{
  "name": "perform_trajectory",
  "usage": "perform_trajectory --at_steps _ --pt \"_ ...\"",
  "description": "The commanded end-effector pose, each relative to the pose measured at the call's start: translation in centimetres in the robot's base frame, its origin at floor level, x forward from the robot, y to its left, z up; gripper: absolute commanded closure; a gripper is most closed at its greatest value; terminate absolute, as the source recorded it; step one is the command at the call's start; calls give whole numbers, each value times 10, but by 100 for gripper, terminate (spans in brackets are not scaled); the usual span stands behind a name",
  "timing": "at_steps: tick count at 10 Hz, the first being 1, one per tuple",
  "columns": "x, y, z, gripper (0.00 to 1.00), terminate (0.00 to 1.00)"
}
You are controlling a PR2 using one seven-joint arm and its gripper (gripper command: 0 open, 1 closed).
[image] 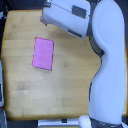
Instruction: Folding a cloth
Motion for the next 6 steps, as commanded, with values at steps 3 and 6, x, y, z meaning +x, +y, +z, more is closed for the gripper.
perform_trajectory --at_steps 3,6 --pt "-42 -223 -2 0 0" --pt "-36 -274 -6 0 0"
